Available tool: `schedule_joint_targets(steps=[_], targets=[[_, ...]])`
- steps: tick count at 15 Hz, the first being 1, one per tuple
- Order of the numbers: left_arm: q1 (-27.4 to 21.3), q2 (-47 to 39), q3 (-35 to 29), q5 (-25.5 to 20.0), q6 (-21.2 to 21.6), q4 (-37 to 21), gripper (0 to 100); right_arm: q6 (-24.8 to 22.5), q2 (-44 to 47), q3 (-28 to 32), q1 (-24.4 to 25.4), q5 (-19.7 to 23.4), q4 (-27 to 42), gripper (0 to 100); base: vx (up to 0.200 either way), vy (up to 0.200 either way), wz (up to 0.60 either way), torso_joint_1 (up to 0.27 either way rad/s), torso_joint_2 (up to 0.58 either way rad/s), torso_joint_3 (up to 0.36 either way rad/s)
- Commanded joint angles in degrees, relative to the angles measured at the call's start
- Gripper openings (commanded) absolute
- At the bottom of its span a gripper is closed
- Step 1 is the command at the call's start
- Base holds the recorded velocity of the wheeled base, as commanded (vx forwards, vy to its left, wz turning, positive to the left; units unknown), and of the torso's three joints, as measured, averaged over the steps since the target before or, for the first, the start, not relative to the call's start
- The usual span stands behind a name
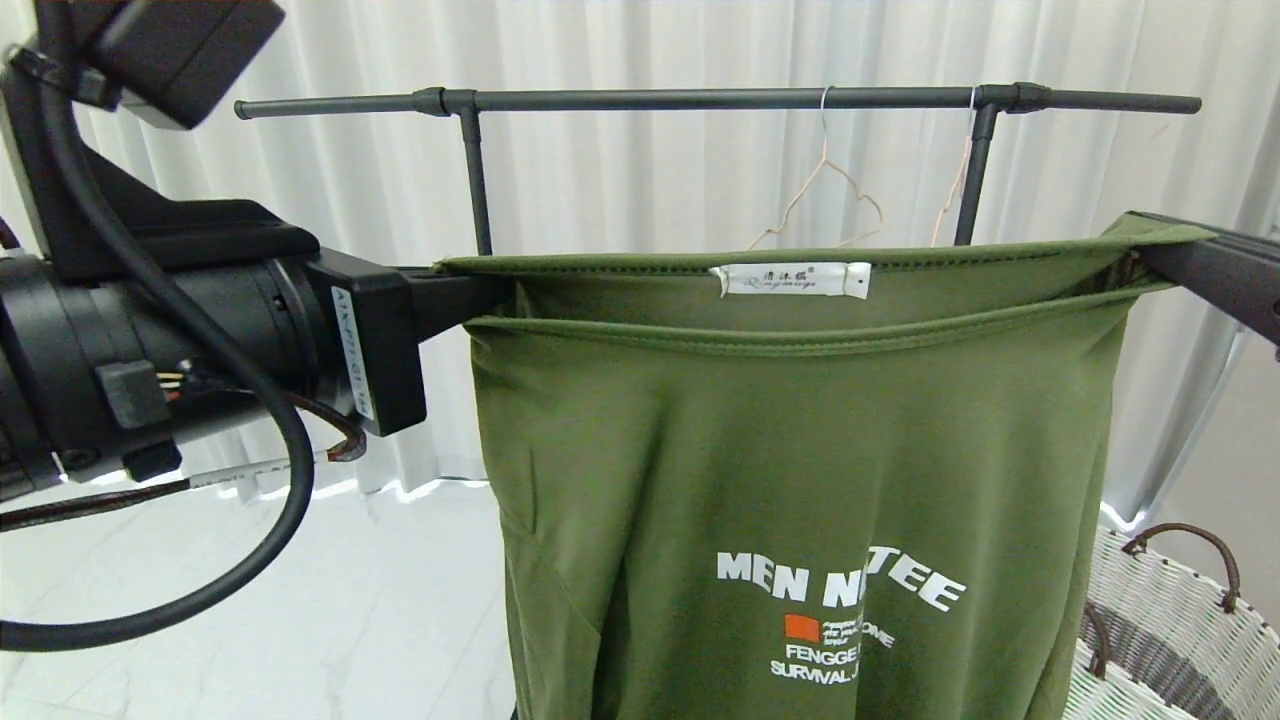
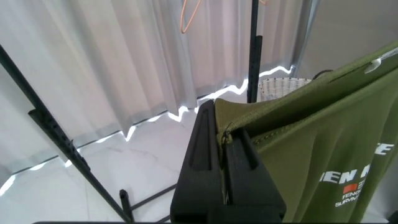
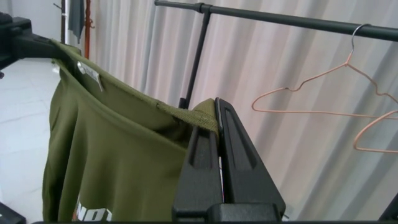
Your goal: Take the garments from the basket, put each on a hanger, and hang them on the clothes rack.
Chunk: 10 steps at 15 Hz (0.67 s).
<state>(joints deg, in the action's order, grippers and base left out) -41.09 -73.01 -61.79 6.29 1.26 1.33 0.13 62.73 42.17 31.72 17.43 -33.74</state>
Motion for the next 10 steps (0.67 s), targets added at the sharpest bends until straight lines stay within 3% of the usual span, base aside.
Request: schedule_joint_targets(steps=[1, 6, 10], targets=[[0.0, 1.3, 1.1, 0.0, 0.0, 0.0, 0, 0.2, 0.5, 0.1, -0.3, 0.0, 0.0, 0, 0.0, 0.0, 0.0, 0.0, 0.0, 0.0], [-0.2, 5.2, 3.6, -0.1, 0.1, -0.1, 0, 0.2, 4.1, 2.0, -1.6, -0.1, -0.2, 0, 0.0, 0.0, 0.0, 0.0, 0.0, 0.0], [-4.6, 9.6, 6.8, -0.4, 0.2, -0.1, 0, 0.2, 9.0, 7.1, -1.6, 0.0, -0.2, 0, 0.0, 0.0, 0.0, 0.0, 0.0, 0.0]])
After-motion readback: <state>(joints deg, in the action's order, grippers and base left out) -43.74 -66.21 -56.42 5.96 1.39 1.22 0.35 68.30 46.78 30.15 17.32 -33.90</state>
